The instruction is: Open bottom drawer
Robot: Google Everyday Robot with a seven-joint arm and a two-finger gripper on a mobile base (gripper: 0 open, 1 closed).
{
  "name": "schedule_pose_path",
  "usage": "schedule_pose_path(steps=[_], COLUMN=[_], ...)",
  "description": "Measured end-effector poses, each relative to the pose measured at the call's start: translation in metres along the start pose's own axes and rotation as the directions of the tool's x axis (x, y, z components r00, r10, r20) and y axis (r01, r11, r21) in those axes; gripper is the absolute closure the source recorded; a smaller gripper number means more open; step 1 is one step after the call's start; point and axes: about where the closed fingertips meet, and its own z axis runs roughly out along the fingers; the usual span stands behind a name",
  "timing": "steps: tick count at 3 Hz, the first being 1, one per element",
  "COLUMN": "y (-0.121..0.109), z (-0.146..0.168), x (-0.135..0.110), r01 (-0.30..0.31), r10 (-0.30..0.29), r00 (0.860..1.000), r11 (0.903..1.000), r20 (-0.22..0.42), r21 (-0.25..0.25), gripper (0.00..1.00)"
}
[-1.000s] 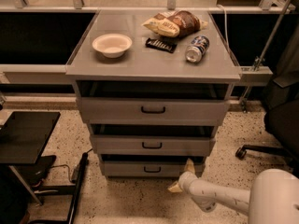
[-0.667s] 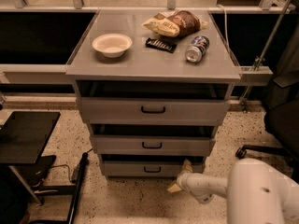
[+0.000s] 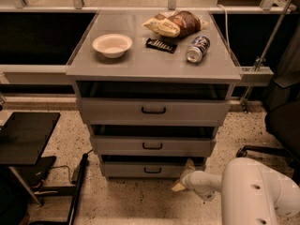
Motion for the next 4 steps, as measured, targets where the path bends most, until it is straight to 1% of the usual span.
schedule_pose_path(steps=[1, 3, 4], y=[0.0094, 0.0067, 0.0067], z=[0.0359, 0.0392, 0.0392], x=[0.0105, 0.0073, 0.0073], r01=[-0.012, -0.009, -0.009], r10=[0.012, 0.010, 0.010], r00=[1.000, 1.000, 1.000], r11=[0.9980, 0.9978, 0.9978], r20=[0.011, 0.014, 0.014], r21=[-0.062, -0.066, -0.066], gripper=[0.00, 0.00, 0.18])
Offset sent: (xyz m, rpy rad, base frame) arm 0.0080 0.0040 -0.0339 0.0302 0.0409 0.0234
